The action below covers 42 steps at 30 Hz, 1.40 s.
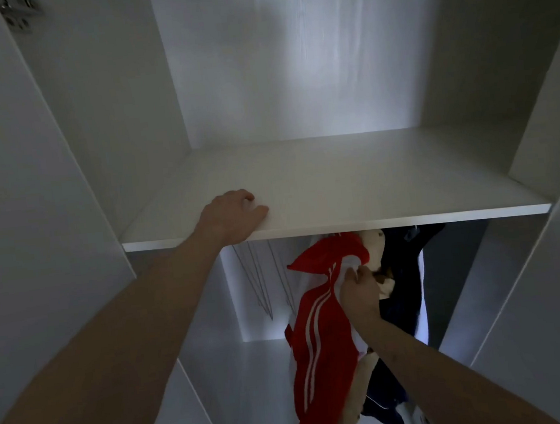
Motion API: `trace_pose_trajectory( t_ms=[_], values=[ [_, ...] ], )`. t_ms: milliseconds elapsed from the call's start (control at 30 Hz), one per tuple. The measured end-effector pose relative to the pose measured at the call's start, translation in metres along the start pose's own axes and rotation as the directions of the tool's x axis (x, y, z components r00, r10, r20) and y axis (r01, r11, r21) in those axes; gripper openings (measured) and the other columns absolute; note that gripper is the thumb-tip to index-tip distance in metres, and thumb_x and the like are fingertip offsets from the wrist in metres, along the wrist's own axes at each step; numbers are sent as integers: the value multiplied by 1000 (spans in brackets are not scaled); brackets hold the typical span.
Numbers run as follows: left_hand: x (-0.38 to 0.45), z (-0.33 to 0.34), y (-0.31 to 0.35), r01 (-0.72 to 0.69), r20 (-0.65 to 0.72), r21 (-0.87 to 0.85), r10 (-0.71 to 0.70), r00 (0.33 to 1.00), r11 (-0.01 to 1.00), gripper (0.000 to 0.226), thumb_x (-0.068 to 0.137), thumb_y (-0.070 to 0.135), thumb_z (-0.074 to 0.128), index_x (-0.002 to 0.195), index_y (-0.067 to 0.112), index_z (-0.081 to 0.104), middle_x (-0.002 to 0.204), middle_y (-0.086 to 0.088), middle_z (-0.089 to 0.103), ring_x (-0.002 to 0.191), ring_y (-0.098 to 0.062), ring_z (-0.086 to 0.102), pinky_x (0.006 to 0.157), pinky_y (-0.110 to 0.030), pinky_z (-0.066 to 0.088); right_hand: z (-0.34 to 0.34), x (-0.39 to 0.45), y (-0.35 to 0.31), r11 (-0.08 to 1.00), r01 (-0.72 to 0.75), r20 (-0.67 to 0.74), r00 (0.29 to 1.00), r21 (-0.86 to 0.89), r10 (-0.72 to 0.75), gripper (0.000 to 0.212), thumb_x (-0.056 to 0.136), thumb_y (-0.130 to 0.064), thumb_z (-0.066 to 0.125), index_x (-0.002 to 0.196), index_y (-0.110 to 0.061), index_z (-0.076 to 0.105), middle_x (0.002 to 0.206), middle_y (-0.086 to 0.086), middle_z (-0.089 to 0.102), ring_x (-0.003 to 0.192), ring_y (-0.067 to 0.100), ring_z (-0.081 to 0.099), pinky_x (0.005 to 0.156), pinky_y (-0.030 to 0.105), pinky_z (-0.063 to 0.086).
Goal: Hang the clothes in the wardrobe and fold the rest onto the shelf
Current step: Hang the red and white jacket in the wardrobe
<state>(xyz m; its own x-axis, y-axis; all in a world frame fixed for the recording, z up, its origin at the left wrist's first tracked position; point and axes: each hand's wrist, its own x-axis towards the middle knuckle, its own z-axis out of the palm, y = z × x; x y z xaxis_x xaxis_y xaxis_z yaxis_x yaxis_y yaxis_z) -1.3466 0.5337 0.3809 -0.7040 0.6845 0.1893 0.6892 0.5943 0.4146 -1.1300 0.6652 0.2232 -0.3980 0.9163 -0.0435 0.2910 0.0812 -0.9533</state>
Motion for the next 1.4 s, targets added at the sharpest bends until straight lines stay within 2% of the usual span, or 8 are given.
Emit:
trace_pose_trajectory(
  t_ms=[233, 367, 467, 633, 900, 1067, 1200, 1400],
  values=[
    [0, 0, 2, -4, -24, 21, 5, 1000, 1000, 57, 93, 63, 56, 138, 28, 56, 149, 0, 53, 133, -26, 50, 111, -40, 38, 5, 45, -5, 996, 83, -118, 989, -44, -87, 16, 108, -17, 39, 100, -6, 48, 72, 8, 53, 63, 20, 50, 56, 31, 33],
    [2, 1, 0, -8, -24, 28, 9, 1000, 1000, 56, 92, 64, 55, 137, 30, 56, 148, 1, 53, 132, -25, 50, 111, -41, 39, 8, 72, 1, 984, 72, -82, 993, -162, -86, 30, 108, -16, 37, 127, 2, 53, 100, 25, 66, 75, 30, 59, 69, 33, 42],
    [4, 1, -1, -5, -32, 40, 6, 999, 999, 56, 92, 64, 55, 137, 31, 56, 148, 0, 54, 133, -26, 51, 111, -42, 39, 17, 85, 11, 981, 40, -87, 995, -188, -57, 37, 108, -22, 34, 133, -1, 49, 99, 25, 68, 71, 31, 60, 62, 33, 43],
    [5, 3, -1, 3, -39, 45, -2, 999, 999, 57, 90, 65, 55, 137, 32, 56, 147, 1, 54, 132, -25, 51, 109, -40, 38, 26, 77, 31, 972, 67, -25, 997, -227, -74, 44, 109, -24, 34, 151, -10, 37, 115, 22, 68, 96, 39, 67, 80, 43, 55],
    [5, 2, -2, 5, -40, 36, -4, 999, 999, 55, 91, 64, 57, 137, 33, 56, 147, 2, 54, 132, -25, 51, 108, -39, 38, 19, 78, 58, 946, 62, 90, 995, -317, -35, 41, 107, -29, 44, 141, -8, 47, 97, 2, 57, 68, 4, 43, 62, 20, 37],
    [4, 2, -2, 0, -36, 29, 1, 999, 1000, 59, 88, 67, 55, 136, 32, 57, 146, 2, 55, 132, -24, 51, 108, -39, 38, 10, 68, 67, 939, 139, 114, 988, -315, -108, 28, 106, -20, 48, 128, -4, 53, 68, 4, 59, 57, 17, 56, 49, 26, 37],
    [2, 3, -1, -7, -38, 32, 8, 999, 999, 58, 90, 66, 55, 136, 31, 57, 146, 2, 55, 131, -24, 51, 108, -39, 38, 10, 65, 75, 945, 207, 90, 978, -252, -190, 16, 99, -17, 61, 109, -7, 54, 86, 4, 65, 82, 27, 69, 69, 40, 57],
    [1, 2, 3, 8, -42, 37, -7, 999, 999, 57, 90, 64, 57, 137, 32, 56, 147, 4, 54, 133, -22, 50, 109, -39, 37, 27, 49, 61, 848, 405, -65, 890, -341, -451, 44, 80, -4, 77, 119, -3, 57, 112, 13, 60, 102, 27, 57, 89, 44, 52]
  ],
)
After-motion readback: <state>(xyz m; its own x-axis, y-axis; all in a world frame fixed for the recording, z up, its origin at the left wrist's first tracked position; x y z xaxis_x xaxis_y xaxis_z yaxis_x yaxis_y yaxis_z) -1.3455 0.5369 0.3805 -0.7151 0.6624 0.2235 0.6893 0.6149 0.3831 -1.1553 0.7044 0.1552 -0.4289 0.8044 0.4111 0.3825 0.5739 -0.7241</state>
